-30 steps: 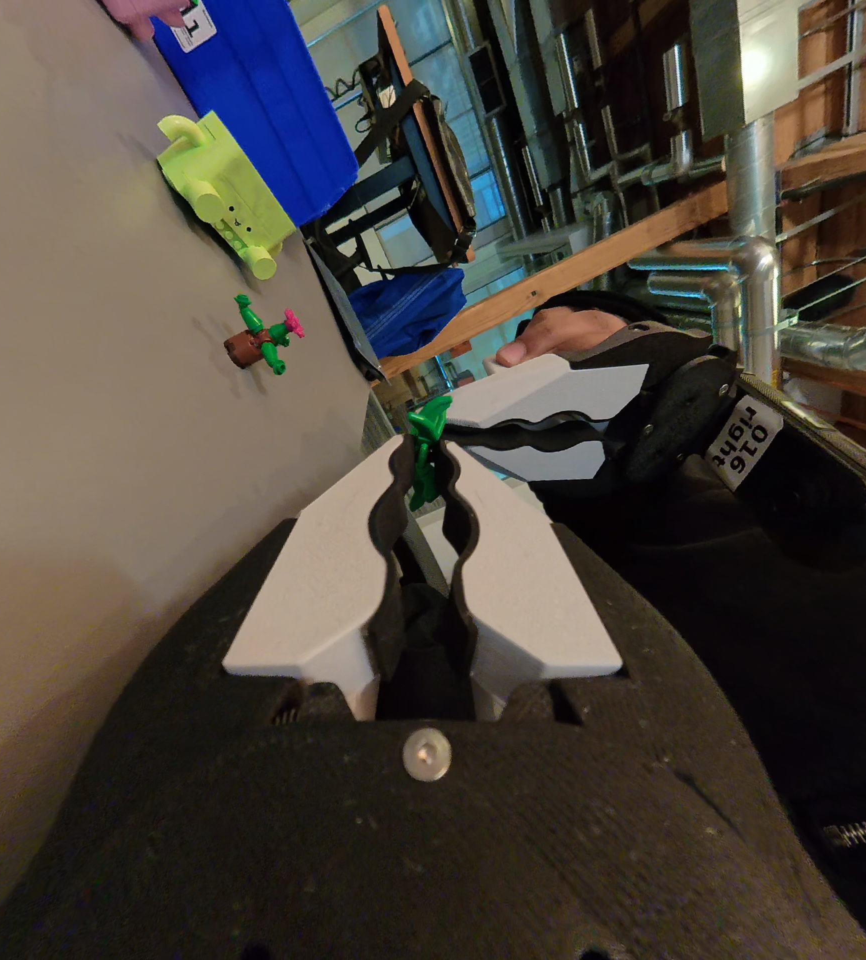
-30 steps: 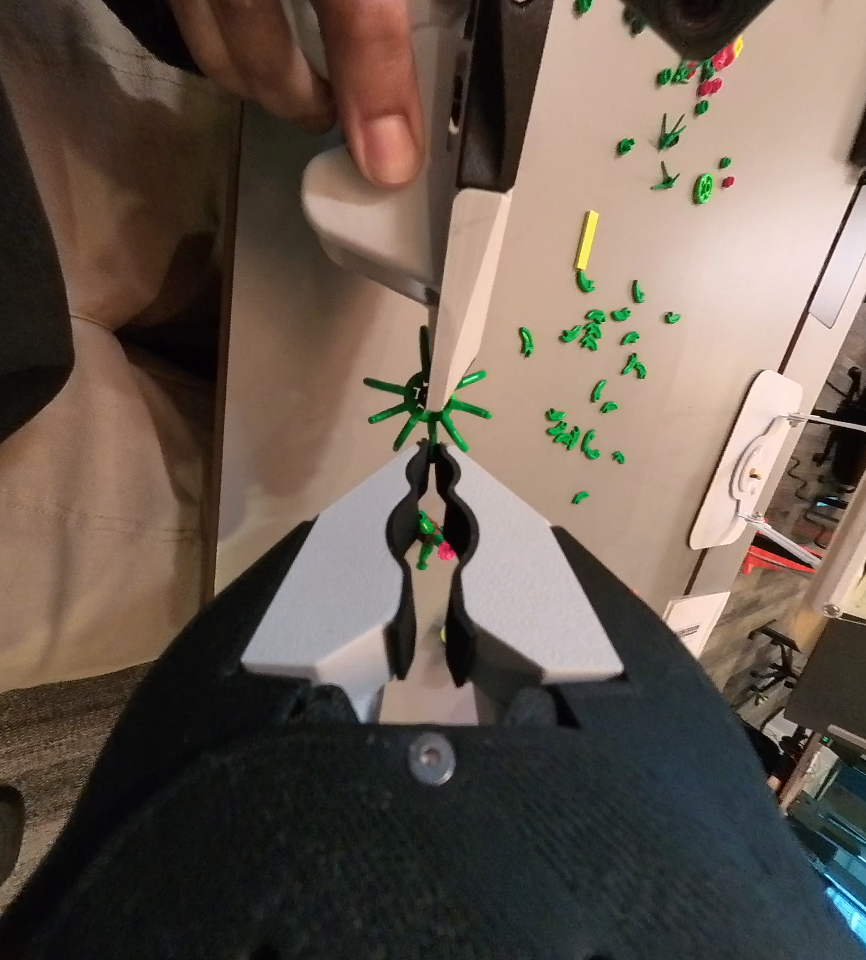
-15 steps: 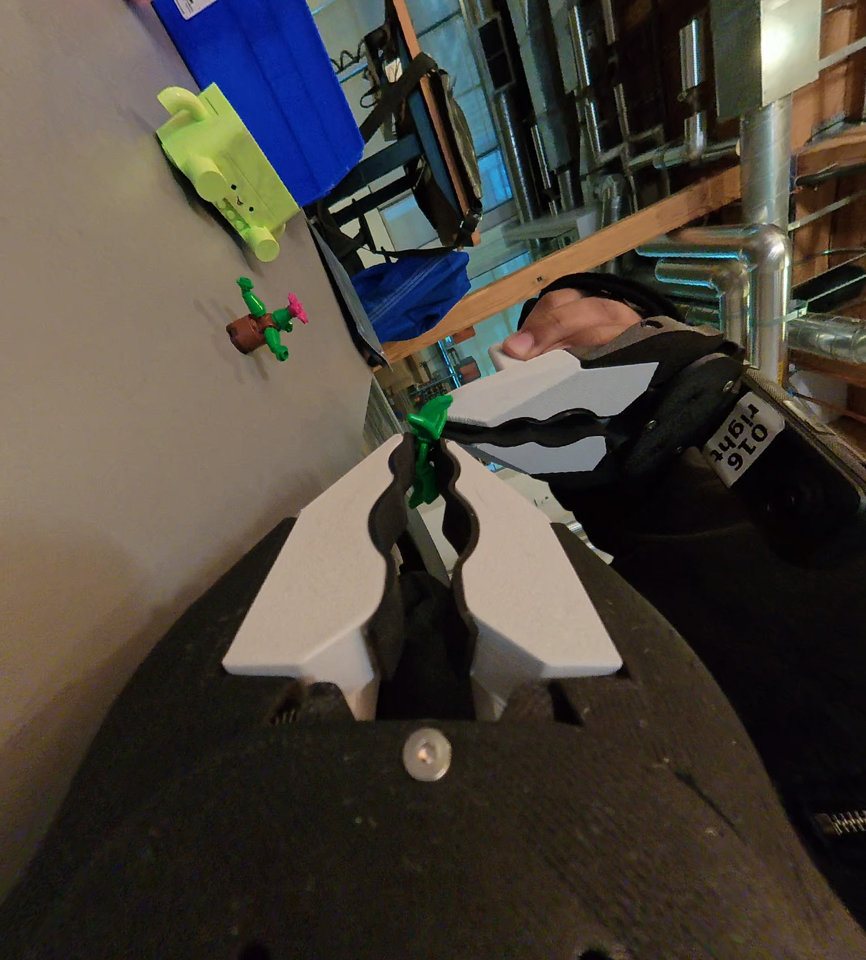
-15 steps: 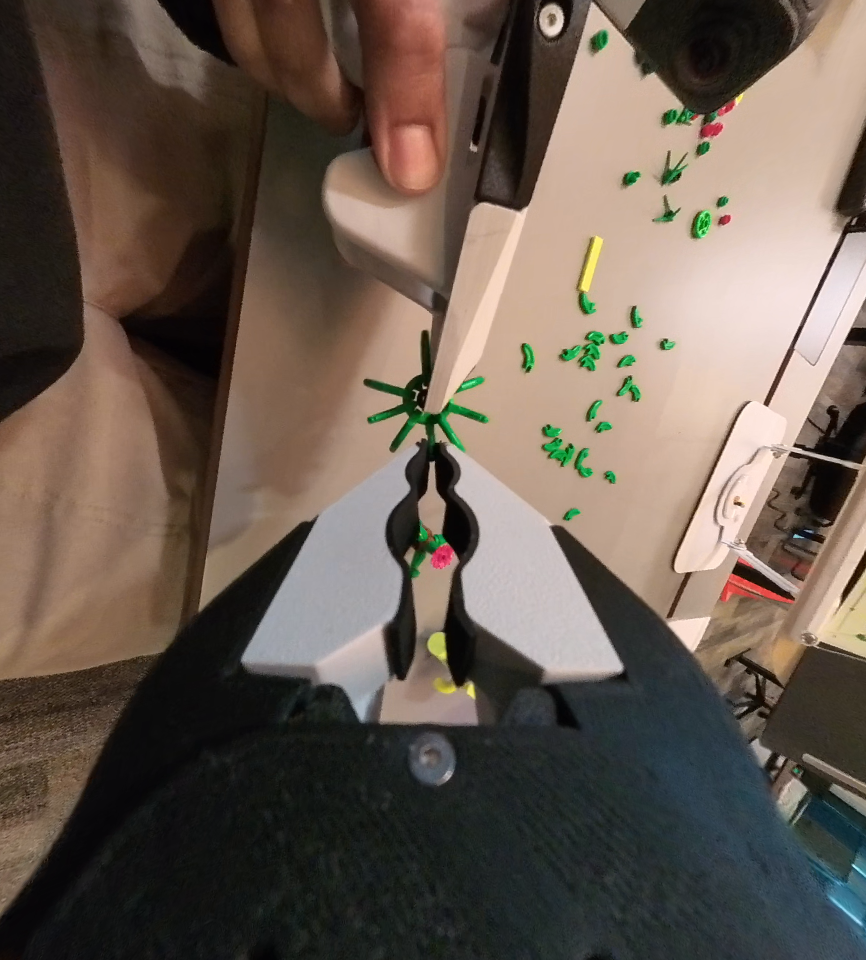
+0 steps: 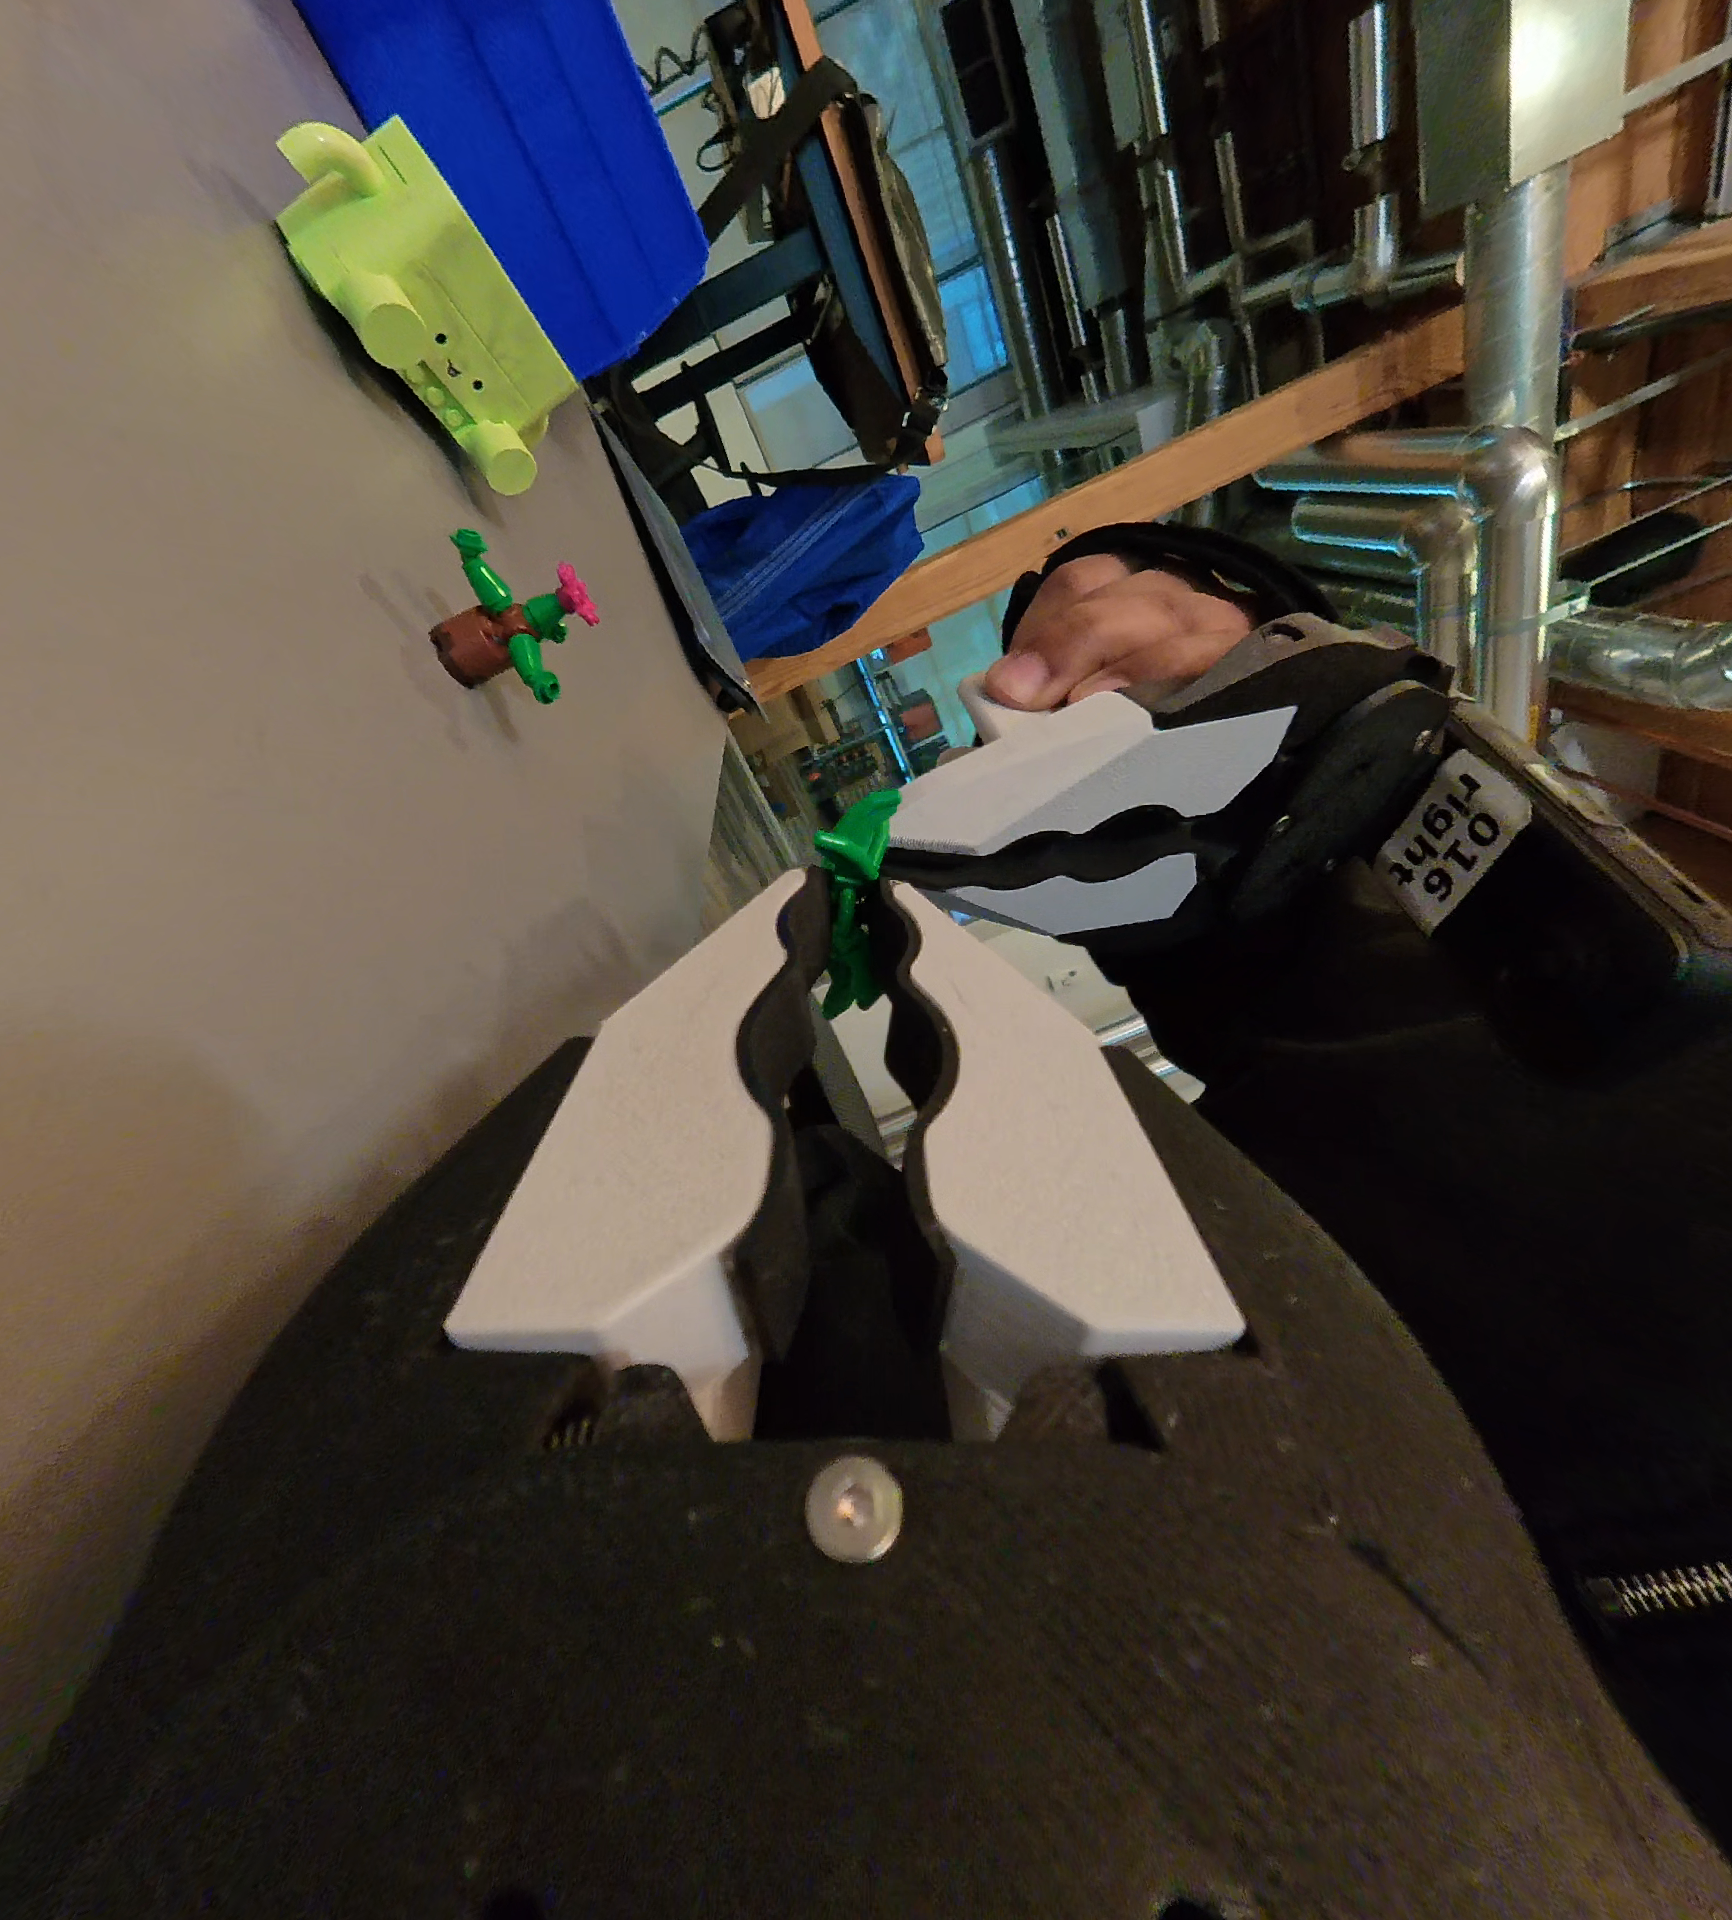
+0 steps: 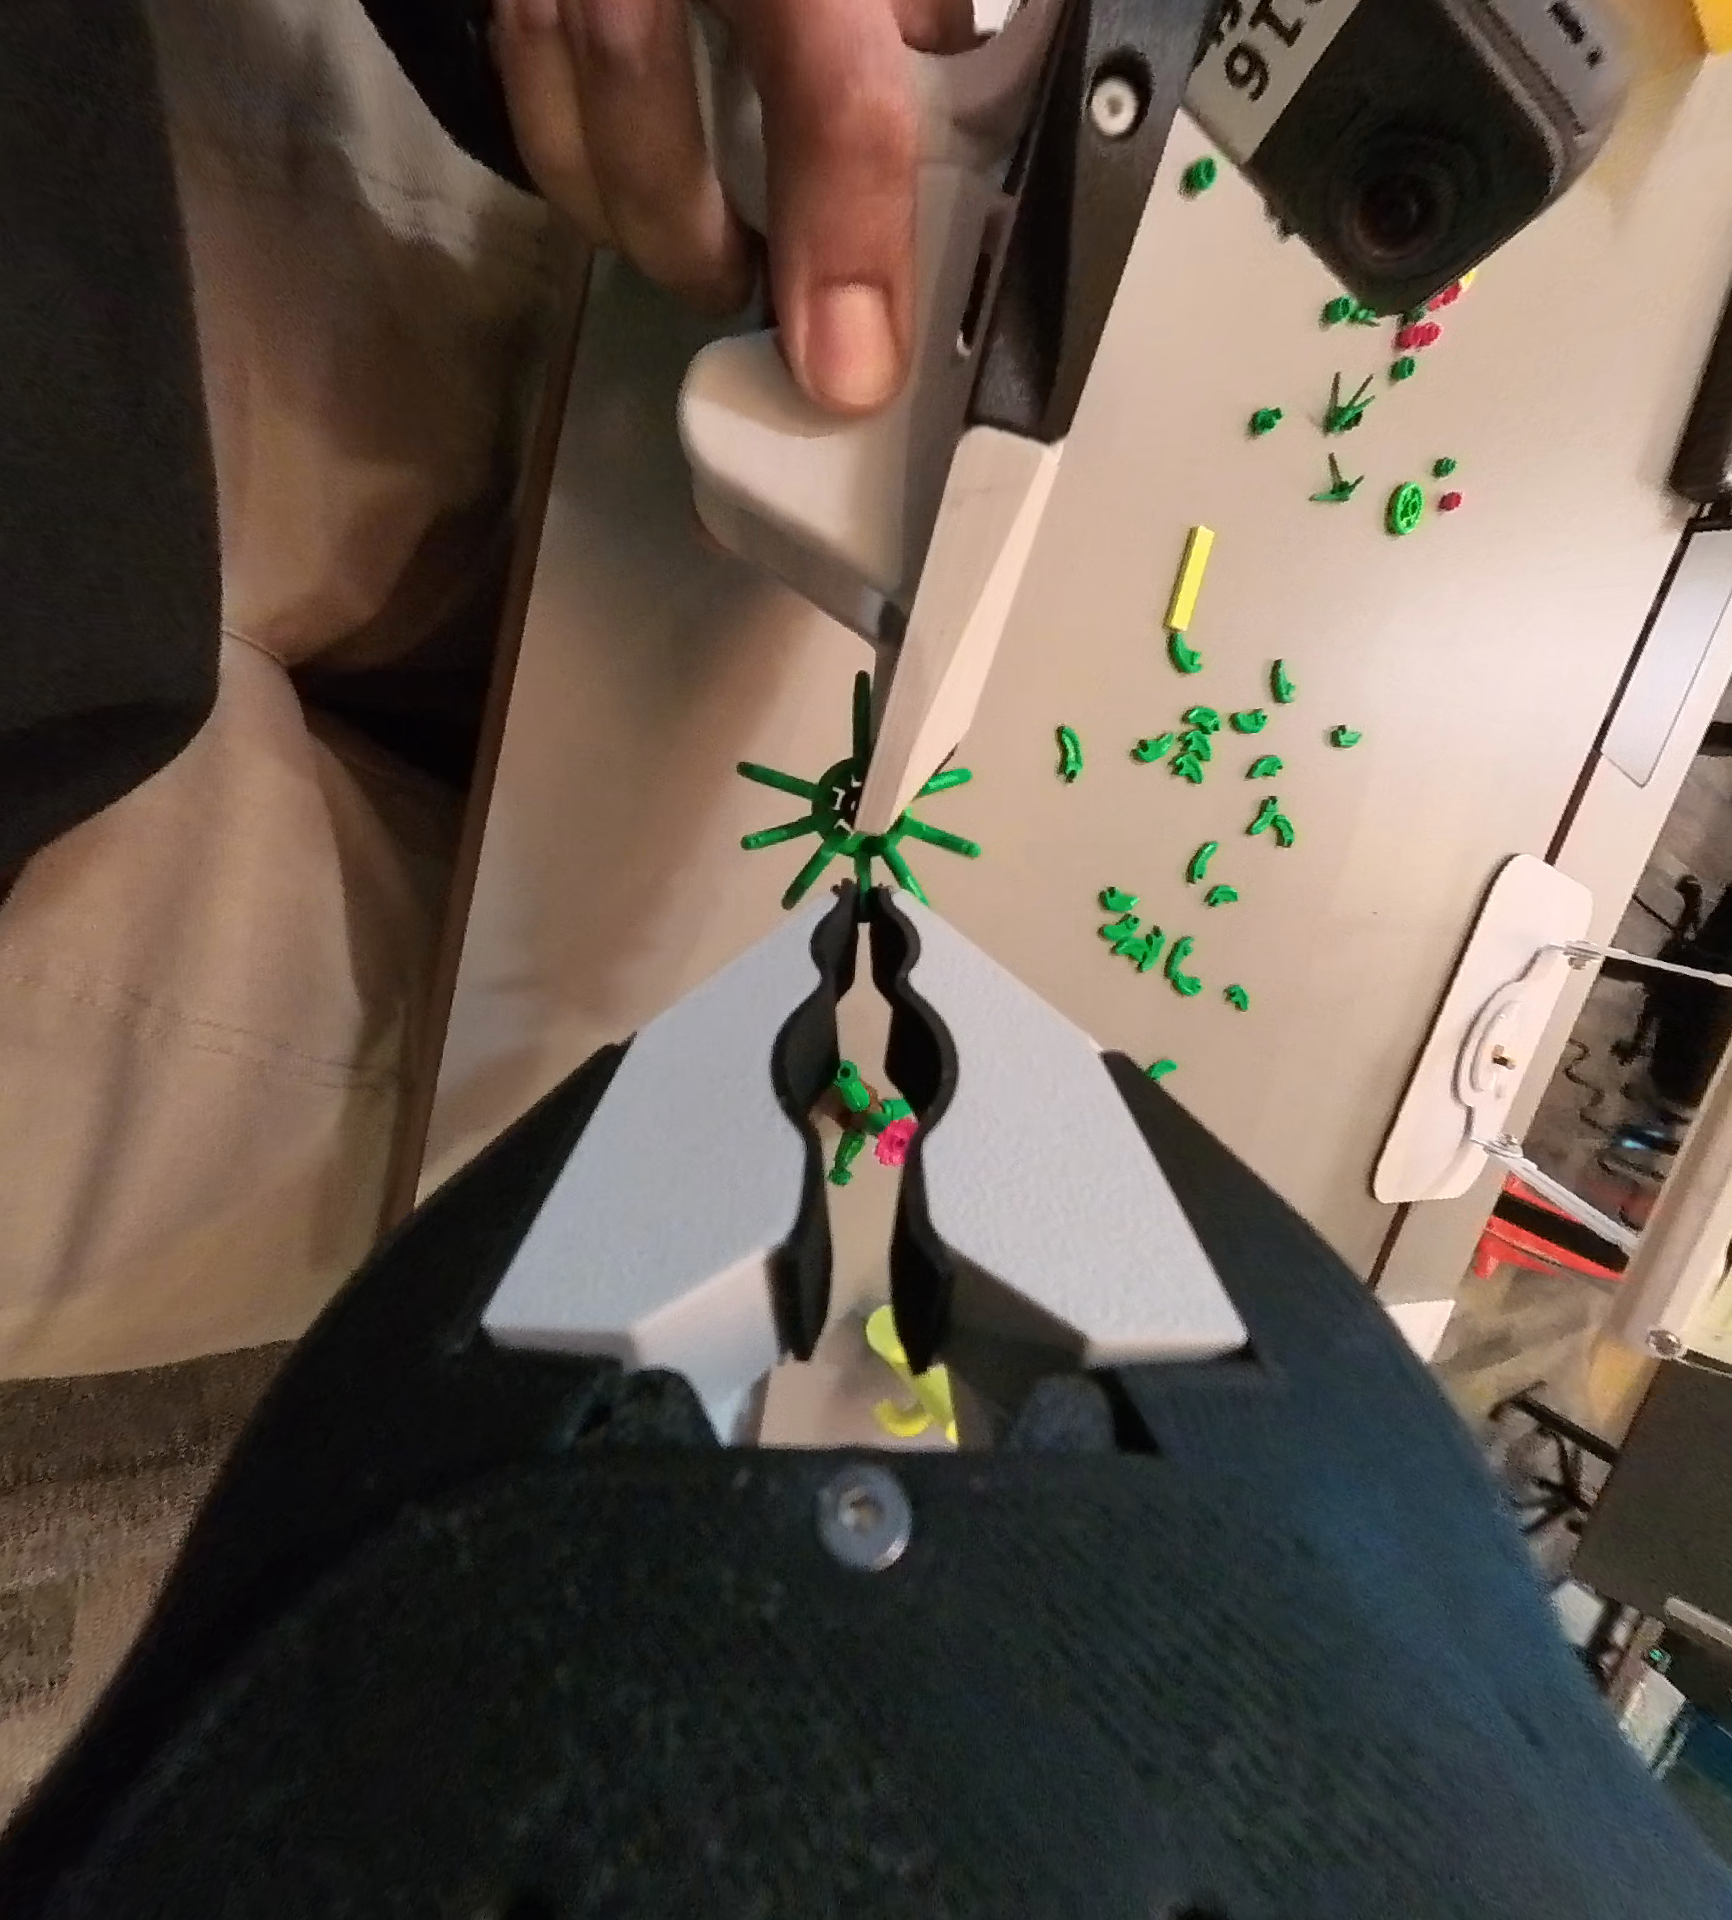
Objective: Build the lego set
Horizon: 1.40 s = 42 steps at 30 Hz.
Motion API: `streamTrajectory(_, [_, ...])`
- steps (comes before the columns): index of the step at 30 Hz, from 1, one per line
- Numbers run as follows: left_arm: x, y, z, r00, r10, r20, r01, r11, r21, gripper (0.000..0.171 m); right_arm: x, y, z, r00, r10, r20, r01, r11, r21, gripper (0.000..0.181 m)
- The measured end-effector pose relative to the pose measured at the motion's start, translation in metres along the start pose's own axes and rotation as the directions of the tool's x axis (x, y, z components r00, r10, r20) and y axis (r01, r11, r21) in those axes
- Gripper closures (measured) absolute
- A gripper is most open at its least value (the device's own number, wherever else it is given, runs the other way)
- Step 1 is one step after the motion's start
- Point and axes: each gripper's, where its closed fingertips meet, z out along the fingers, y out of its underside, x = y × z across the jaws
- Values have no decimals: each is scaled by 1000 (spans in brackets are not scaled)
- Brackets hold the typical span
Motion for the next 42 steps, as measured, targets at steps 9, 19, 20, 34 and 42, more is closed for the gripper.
streamTrajectory(9, [10, 5, 1, 996, -28, -87, 24, 999, -47, 166, -3, -7, -10, 997, 54, 58, -60, 993, 106, 181])
streamTrajectory(19, [19, 9, 0, 984, -61, -166, 47, 995, -85, 167, -5, -13, -17, 989, 95, 115, -116, 973, 198, 181])
streamTrajectory(20, [20, 10, 0, 981, -69, -180, 52, 994, -95, 167, -6, -14, -19, 986, 105, 126, -130, 969, 210, 181])
streamTrajectory(34, [49, 5, -2, 905, -199, -376, 167, 979, -115, 165, -2, -25, -40, 898, 323, 298, -419, 834, 360, 180])
streamTrajectory(42, [47, 2, -7, 918, -187, -349, 165, 982, -92, 165, -4, -21, -36, 911, 326, 251, -396, 859, 325, 180])
